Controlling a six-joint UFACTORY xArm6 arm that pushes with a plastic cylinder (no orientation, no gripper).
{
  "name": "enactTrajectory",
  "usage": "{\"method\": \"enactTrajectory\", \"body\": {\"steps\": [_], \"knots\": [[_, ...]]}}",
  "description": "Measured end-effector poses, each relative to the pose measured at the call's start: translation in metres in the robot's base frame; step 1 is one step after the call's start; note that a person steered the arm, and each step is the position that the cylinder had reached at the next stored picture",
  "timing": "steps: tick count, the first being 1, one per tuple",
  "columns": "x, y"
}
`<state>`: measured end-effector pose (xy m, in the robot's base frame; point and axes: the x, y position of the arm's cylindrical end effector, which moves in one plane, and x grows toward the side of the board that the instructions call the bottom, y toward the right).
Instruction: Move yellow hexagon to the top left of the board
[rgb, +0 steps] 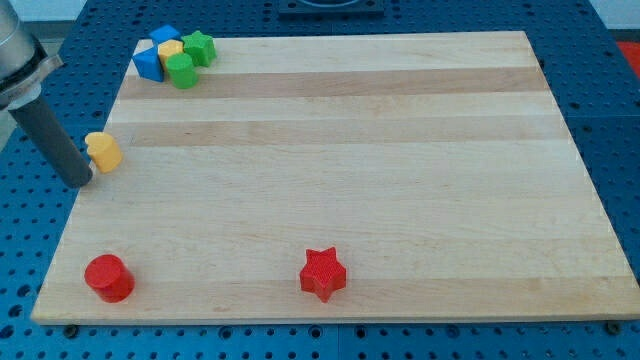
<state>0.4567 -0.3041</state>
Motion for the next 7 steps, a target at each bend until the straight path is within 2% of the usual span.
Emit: {"method": "enactTrajectory", "body": {"steps": [2, 4, 7], "knots": [[-0.015, 0.039], [-0.034, 0.002], [-0.038, 0.019]]}}
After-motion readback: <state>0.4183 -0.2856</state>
